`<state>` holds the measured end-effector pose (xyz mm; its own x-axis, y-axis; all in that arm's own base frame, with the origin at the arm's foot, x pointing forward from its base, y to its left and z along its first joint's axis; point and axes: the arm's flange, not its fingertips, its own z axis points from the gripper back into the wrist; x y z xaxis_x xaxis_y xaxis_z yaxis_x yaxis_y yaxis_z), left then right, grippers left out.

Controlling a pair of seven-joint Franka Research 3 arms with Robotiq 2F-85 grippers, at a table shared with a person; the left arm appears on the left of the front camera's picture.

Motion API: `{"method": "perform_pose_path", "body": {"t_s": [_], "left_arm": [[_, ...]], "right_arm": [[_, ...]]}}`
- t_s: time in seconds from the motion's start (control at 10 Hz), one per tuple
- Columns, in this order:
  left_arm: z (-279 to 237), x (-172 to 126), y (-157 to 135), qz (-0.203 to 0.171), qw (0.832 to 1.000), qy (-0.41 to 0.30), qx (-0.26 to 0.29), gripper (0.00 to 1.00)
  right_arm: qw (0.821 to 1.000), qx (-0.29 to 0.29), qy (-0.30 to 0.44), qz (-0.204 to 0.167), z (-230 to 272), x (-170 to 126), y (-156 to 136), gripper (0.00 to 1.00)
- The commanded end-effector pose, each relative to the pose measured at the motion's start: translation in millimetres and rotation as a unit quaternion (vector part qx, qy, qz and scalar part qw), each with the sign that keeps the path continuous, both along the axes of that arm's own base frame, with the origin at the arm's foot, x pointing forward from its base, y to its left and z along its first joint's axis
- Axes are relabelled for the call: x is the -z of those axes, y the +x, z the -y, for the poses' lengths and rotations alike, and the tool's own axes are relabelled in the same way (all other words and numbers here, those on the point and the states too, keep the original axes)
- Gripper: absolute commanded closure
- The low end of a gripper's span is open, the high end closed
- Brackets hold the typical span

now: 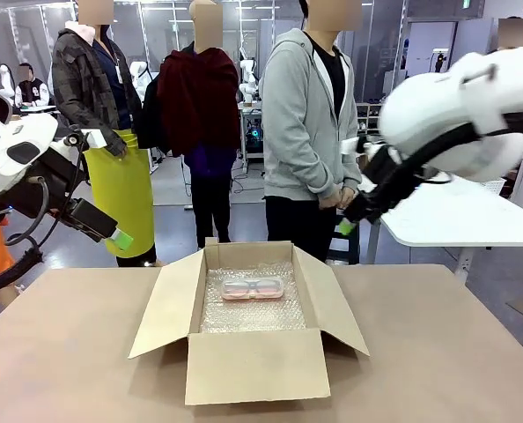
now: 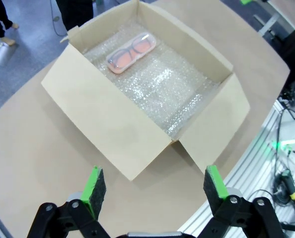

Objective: Pack the glasses set securely to prepare it for shipping.
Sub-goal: Put the Glasses case from the right side of the table into the Package Box.

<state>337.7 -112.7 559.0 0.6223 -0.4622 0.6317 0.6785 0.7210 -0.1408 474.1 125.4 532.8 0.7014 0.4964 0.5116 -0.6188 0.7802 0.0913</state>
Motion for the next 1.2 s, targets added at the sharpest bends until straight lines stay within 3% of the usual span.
{"method": "perform_pose_path", "body": {"t_s": [0.0, 0.4, 0.5, 0.6, 1.1], "left_arm": [[-1.9, 0.0, 0.9, 0.004, 1.000, -0.007, 0.009, 0.00], [-1.9, 0.0, 0.9, 0.004, 1.000, -0.007, 0.009, 0.00], [-1.9, 0.0, 0.9, 0.004, 1.000, -0.007, 0.009, 0.00], [-1.9, 0.0, 0.9, 0.004, 1.000, -0.007, 0.009, 0.00], [-1.9, 0.0, 0.9, 0.004, 1.000, -0.007, 0.009, 0.00]], "right_arm": [[0.998, 0.054, 0.004, -0.023, 16.4, -10.3, -38.0, 0.00], [0.992, 0.127, 0.004, -0.011, 42.5, -10.9, -74.9, 0.00], [0.989, 0.146, 0.021, 0.013, 48.4, -3.4, -74.1, 0.00], [0.994, 0.104, 0.003, -0.015, 48.0, -18.6, -68.5, 0.00], [0.994, 0.104, 0.003, -0.015, 48.0, -18.6, -68.5, 0.00]]}}
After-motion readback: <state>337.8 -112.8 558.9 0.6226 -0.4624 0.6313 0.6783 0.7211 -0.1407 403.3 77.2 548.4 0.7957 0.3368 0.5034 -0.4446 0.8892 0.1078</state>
